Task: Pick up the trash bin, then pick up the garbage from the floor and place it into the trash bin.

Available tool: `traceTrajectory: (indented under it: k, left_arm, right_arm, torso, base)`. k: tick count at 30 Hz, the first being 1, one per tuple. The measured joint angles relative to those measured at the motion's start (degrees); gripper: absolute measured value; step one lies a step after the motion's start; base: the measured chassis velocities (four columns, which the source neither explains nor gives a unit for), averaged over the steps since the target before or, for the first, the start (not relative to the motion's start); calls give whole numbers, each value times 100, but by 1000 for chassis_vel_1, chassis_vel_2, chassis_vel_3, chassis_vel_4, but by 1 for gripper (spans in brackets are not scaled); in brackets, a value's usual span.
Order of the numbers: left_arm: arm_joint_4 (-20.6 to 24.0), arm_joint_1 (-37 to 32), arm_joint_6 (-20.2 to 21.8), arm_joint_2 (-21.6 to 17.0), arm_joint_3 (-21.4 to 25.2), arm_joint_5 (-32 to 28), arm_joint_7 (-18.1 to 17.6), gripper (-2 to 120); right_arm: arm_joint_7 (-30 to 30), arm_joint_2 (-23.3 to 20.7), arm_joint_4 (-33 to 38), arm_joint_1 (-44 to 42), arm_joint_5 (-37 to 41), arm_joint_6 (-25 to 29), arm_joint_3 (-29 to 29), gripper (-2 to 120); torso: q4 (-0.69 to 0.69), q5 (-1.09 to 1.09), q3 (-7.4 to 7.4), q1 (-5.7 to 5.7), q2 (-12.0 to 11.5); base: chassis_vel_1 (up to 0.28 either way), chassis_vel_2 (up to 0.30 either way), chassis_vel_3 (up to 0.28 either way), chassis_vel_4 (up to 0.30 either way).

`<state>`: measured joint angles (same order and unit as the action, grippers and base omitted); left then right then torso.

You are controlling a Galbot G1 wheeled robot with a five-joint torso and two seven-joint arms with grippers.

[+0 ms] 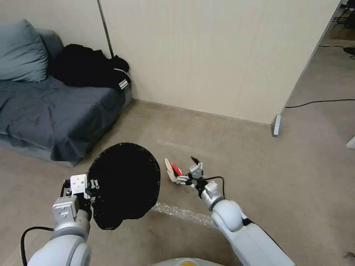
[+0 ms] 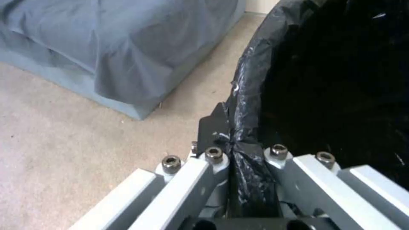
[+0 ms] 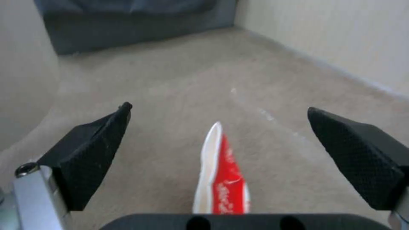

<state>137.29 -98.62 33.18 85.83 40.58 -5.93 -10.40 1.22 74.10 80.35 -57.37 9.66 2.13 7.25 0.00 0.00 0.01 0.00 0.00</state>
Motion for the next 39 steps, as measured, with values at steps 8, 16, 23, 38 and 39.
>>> traceTrajectory:
  k: [8,16,23,38,39]
  left_arm:
    - [-46,-63,9,-30,-11,40,-4,1]
    - [-62,-143,9,-18,-71,115,-9,1]
    - [-50,-205,4,-13,-64,149,-11,1]
    - [-28,-222,-50,48,-115,219,-16,1]
    - [-29,-220,-55,51,-121,224,-16,1]
  right_arm:
    - [1,199,-935,564,98,-15,567,100]
    - [124,548,-2165,1056,-215,190,777,100]
    - [250,903,-3072,1518,-545,472,610,100]
    - [399,1423,-4323,1807,-870,962,96,64]
    - [408,1459,-4382,1805,-902,989,59,59]
  torso:
    - [0,0,0,0,0]
    - [0,0,0,0,0]
    - [1,0,0,0,0]
    - [0,0,0,0,0]
    - [0,0,-1,0,0]
  base:
    - [0,0,0,0]
    - [0,0,0,0]
    - [0,0,0,0]
    - [0,0,0,0]
    - [0,0,0,0]
